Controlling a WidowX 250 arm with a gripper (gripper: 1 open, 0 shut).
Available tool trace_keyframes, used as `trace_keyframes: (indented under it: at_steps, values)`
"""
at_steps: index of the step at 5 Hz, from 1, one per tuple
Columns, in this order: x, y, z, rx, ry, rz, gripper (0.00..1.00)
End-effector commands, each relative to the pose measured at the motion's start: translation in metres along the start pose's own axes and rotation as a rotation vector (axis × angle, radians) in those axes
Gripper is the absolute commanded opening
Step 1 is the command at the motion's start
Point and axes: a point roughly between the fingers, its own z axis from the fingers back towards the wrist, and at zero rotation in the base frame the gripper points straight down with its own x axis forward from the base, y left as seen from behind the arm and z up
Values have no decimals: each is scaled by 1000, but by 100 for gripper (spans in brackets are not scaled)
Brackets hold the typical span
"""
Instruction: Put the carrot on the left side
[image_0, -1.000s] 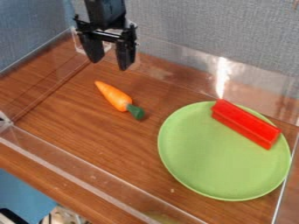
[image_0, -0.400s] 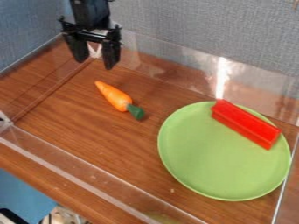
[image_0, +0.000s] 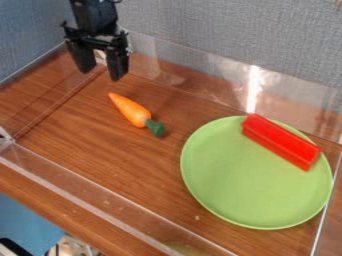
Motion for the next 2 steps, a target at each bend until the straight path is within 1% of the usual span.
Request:
trace_keyframes:
  at_steps: [1, 2]
  values:
    - [10, -18, 26, 6, -53, -66, 100]
    - [10, -17, 6, 8, -52, 65, 100]
